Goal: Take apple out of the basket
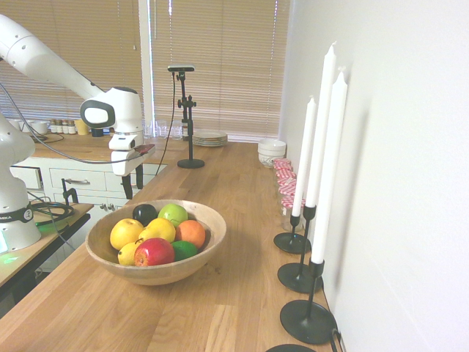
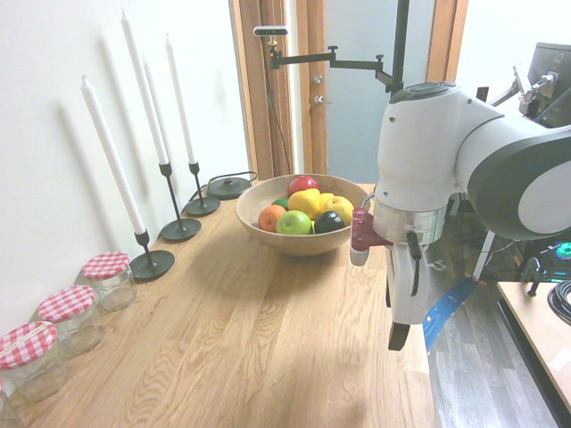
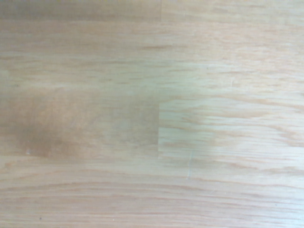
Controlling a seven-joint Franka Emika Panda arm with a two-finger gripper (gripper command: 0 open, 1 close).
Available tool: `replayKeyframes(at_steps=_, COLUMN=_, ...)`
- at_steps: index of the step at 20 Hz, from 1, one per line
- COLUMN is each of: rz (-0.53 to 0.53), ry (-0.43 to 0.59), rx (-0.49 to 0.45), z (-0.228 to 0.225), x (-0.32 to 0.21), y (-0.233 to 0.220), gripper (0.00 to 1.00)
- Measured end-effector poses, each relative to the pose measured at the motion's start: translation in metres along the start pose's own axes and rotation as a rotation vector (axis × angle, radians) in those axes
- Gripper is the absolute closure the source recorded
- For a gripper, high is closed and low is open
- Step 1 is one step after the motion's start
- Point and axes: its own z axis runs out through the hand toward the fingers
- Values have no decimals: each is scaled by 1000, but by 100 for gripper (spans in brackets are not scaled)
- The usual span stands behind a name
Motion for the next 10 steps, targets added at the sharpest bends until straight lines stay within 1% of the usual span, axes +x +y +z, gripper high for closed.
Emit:
replayKeyframes(at_steps=2, rz=0, ry=0, rx=-2, z=1, x=0, y=0, gripper=0)
replayKeyframes(at_steps=4, rz=21, ry=6, rx=-1, z=-1, x=11, y=8, gripper=0)
replayKeyframes(at_steps=7, rz=67, ry=30, rx=14, z=-17, x=51, y=34, gripper=0)
replayKeyframes(at_steps=10, rz=112, ry=61, rx=29, z=-47, x=96, y=65, gripper=0)
